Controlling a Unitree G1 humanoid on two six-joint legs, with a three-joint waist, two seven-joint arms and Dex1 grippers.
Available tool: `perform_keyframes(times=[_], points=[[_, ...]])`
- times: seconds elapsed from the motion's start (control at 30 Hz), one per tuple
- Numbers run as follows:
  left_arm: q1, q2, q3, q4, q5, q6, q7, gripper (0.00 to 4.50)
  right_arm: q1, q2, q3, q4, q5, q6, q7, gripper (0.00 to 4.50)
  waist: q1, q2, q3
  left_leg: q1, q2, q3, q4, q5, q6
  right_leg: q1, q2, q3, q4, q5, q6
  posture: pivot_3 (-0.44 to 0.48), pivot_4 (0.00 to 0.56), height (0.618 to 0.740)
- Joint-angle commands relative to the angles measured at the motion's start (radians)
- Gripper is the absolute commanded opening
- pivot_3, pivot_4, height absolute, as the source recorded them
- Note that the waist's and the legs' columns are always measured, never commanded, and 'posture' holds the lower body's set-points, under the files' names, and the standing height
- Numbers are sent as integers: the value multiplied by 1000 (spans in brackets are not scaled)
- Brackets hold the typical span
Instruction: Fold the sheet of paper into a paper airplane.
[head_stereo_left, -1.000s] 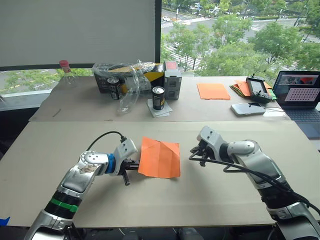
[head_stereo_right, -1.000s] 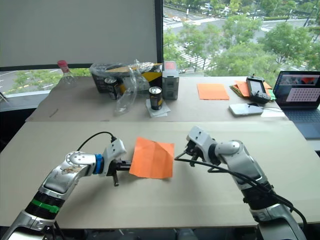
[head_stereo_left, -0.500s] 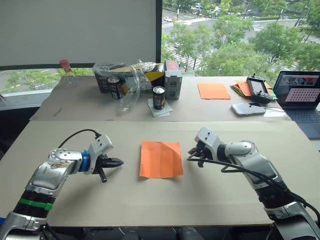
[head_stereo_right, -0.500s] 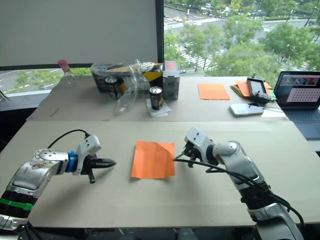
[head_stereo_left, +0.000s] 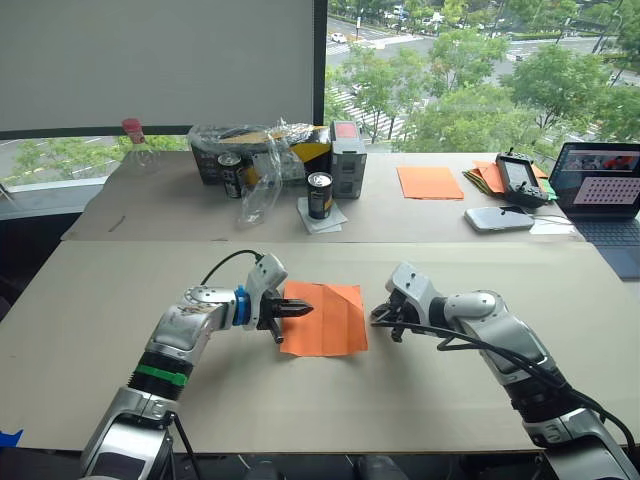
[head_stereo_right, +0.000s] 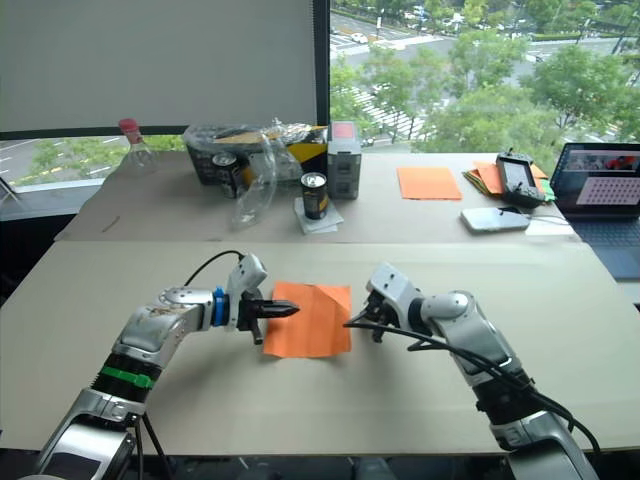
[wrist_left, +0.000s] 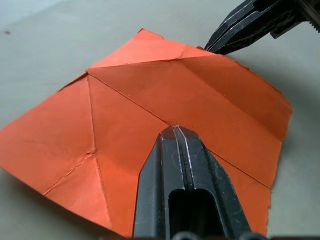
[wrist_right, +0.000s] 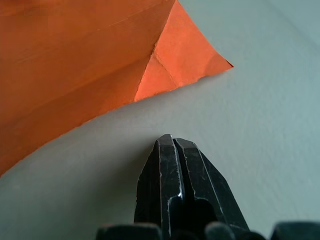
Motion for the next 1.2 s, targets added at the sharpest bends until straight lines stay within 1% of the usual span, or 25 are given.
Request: perform_keyframes(times=[0.03, 0.17, 0.43, 0.63, 0.8, 0.97, 1.2], points=[[5, 17, -27, 8, 48, -49, 4, 0, 7, 8, -27, -31, 27, -18, -1, 19, 1, 0, 0, 0, 0, 0, 0, 0, 0, 0, 0, 0, 0, 0, 0, 0, 150, 730], [17, 20, -35, 16, 72, -69, 5, 0, 1, 33, -20, -47, 47, -21, 10, 19, 5, 0, 0, 0, 0, 0, 0, 0, 0, 1, 0, 0, 0, 0, 0, 0, 150, 730], [42, 19, -24, -6, 69, -67, 11, 0, -50, 69, 0, -61, 49, -22, 24, 19, 4, 0, 0, 1, 0, 0, 0, 0, 0, 1, 0, 0, 0, 0, 0, 0, 150, 730], [64, 5, -27, -29, 68, -54, 24, 0, -104, 96, 50, -76, 39, -23, 37, 19, 5, 0, 0, 1, 0, 0, 0, 0, 0, 1, 0, 0, 0, 0, 0, 0, 150, 730], [48, -8, -32, -14, 82, -64, 39, 0, -129, 137, 81, -76, 44, -21, 35, 19, 6, 0, 0, 1, 0, 0, 0, 0, 0, 1, 0, 0, 0, 0, 0, 0, 150, 730], [36, -17, -34, -8, 91, -68, 44, 0, -151, 191, 115, -18, 28, -45, 19, 19, 7, 0, 0, 1, 0, 0, 0, 0, 0, 1, -1, 0, 0, 0, 0, 0, 150, 730], [71, -3, -27, -40, 86, -54, 43, 0, -182, 240, 143, 122, -5, -112, 7, 19, 6, 0, 0, 1, 0, 0, 0, 0, 0, 1, 0, 0, 1, 0, 0, 0, 150, 730]])
